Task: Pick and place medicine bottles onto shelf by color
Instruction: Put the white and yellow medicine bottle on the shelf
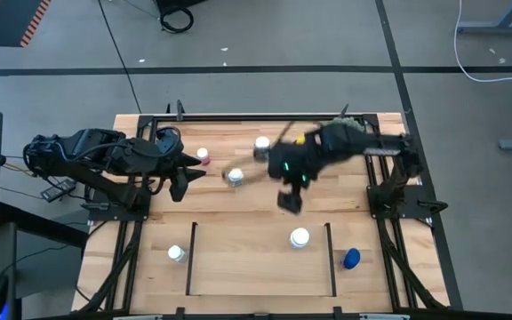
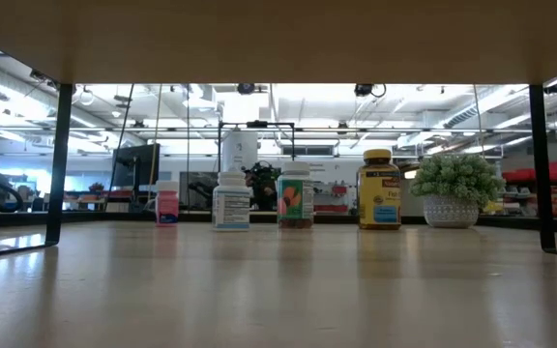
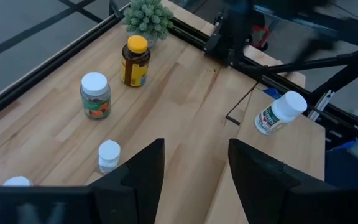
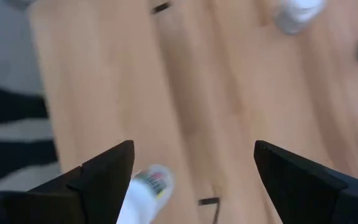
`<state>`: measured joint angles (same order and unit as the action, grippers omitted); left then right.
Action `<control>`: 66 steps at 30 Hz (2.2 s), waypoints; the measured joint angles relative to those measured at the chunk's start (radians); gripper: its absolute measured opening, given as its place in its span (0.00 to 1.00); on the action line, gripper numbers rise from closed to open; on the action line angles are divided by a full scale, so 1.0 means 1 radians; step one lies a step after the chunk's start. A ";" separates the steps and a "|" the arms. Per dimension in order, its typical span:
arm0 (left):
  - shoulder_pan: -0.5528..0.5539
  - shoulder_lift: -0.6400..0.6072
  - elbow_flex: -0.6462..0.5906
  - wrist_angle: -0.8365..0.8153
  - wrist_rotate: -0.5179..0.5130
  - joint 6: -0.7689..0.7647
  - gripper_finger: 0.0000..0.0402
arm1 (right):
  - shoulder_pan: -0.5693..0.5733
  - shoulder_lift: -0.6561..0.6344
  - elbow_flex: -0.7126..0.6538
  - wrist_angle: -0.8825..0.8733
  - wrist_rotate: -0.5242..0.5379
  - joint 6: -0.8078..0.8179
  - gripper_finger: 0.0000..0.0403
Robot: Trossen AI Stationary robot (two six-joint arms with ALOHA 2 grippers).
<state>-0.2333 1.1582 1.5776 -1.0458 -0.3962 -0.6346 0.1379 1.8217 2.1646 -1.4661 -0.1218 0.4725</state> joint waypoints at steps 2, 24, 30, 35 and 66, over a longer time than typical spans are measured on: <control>0.000 0.000 0.000 0.000 0.000 0.000 0.46 | 0.068 0.000 -0.016 0.014 0.021 0.018 0.84; -0.058 0.179 0.000 0.083 0.163 0.197 0.43 | 0.231 0.002 0.079 -0.049 0.139 0.518 0.84; -0.111 0.315 0.000 0.278 0.177 0.208 0.43 | 0.244 0.001 0.193 -0.106 0.314 0.667 0.84; -0.145 0.416 0.000 0.484 0.179 0.283 0.43 | 0.215 -0.014 0.192 -0.106 0.397 0.648 0.84; -0.126 0.763 0.000 0.811 0.198 0.280 0.43 | 0.227 -0.056 0.192 -0.105 0.356 0.537 0.84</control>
<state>-0.3596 1.9214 1.5780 -0.2344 -0.1979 -0.3548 0.3648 1.7660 2.3562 -1.5711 0.2344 1.0100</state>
